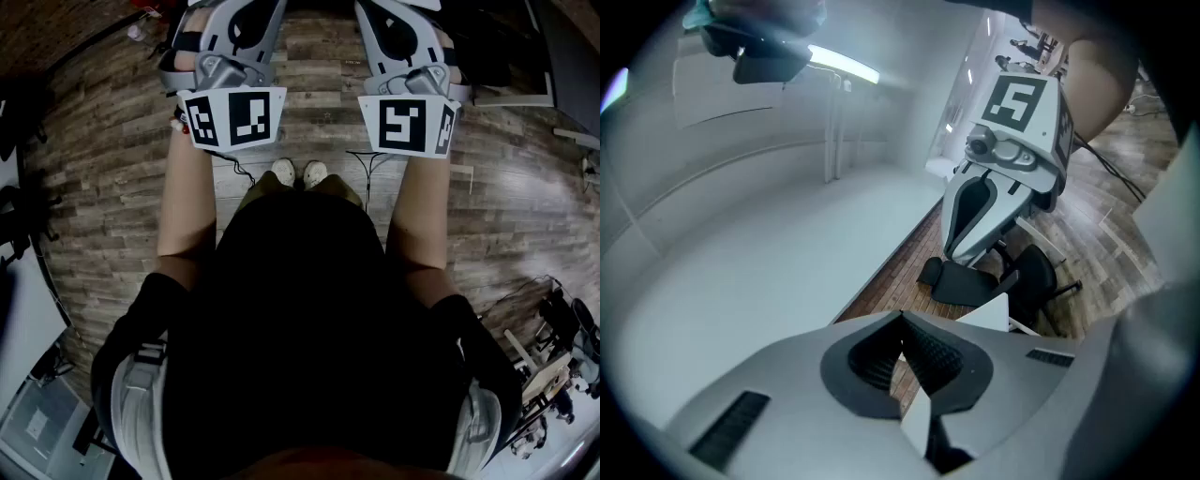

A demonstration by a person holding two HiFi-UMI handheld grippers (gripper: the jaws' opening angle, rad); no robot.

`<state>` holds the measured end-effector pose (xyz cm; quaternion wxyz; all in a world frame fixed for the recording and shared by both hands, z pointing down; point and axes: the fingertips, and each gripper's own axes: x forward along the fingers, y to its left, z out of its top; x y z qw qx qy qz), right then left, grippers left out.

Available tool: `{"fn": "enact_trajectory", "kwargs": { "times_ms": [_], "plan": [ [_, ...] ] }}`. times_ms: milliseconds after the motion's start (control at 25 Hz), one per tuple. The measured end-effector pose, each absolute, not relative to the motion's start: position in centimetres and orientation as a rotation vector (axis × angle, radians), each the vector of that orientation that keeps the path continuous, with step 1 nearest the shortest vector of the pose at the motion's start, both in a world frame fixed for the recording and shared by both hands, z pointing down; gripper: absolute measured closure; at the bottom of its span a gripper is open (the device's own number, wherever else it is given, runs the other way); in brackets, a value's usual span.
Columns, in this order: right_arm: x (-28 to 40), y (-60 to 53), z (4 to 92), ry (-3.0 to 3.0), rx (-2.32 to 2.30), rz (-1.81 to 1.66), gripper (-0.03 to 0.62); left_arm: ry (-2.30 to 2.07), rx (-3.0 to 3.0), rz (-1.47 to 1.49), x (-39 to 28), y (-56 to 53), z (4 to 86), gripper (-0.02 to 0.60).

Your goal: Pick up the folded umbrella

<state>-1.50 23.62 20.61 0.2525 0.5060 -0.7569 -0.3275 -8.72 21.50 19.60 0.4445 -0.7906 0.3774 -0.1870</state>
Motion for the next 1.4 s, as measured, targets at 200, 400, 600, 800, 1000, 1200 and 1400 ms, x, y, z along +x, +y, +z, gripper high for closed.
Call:
{"fn": "enact_trajectory", "kwargs": {
  "times_ms": [200,400,600,800,1000,1200,1400],
  "plan": [
    [-1.4,23.4,20.8,-2.066,1.371,-0.885,0.566,0.940,-1.962,-0.465,-8.6,21.3,19.6,0.570],
    [-1.3,23.6,20.7,-2.072,1.372,-0.889,0.566,0.944,-1.964,-0.475,-8.6,21.5,19.7,0.569],
    [-1.0,23.9,20.7,-2.078,1.363,-0.899,0.566,0.956,-1.959,-0.479,-8.4,21.7,19.6,0.569],
    [-0.7,24.3,20.9,-2.098,1.348,-0.918,0.566,0.967,-1.947,-0.490,-8.0,21.9,19.8,0.569],
    [0.0,24.7,21.3,-2.122,1.335,-0.928,0.566,0.971,-1.933,-0.508,-7.0,22.3,20.2,0.569],
    [0.8,25.4,21.4,-2.146,1.330,-0.942,0.566,0.980,-1.923,-0.518,-6.2,23.1,20.5,0.569],
    [1.8,25.7,21.5,-2.155,1.340,-0.952,0.566,0.989,-1.915,-0.527,-5.5,23.8,20.7,0.569]
  ]
}}
